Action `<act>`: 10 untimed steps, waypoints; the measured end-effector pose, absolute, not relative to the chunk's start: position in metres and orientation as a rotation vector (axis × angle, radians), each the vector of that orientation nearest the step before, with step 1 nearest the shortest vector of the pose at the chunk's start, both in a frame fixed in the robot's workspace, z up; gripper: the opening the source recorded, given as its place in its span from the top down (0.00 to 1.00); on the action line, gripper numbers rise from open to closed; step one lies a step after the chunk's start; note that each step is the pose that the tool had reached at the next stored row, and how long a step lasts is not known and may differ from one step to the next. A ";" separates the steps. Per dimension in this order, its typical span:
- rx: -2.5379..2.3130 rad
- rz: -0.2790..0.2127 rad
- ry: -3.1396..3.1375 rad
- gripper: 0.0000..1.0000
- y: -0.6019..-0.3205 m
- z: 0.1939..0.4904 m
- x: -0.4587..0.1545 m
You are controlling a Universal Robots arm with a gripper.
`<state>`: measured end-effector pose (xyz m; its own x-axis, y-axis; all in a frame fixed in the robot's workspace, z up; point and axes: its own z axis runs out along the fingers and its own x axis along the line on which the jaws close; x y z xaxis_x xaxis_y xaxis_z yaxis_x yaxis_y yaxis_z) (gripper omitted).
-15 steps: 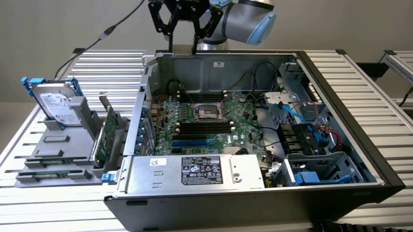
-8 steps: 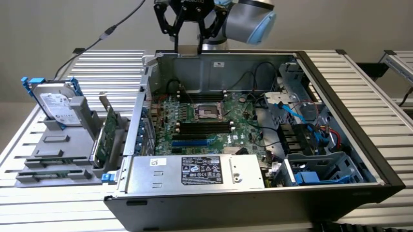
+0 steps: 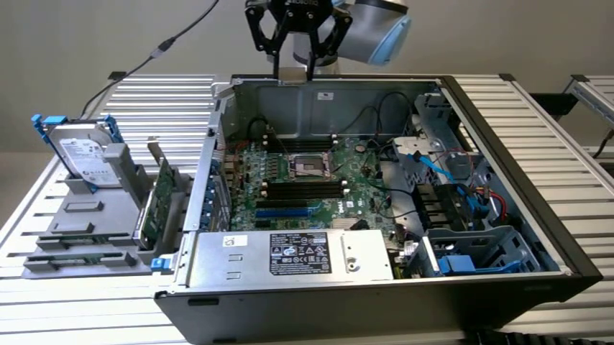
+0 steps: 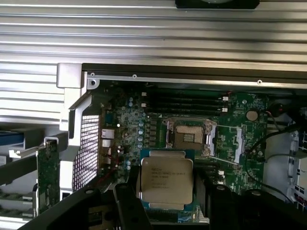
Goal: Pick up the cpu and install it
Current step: 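Place the cpu into insertion slot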
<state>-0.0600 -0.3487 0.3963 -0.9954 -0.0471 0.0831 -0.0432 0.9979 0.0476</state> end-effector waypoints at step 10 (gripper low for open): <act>0.068 -0.070 -3.061 0.46 -0.336 0.385 -0.045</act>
<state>-0.0452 -0.3359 0.3849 -0.9959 -0.0460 0.0774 -0.0424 0.9980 0.0475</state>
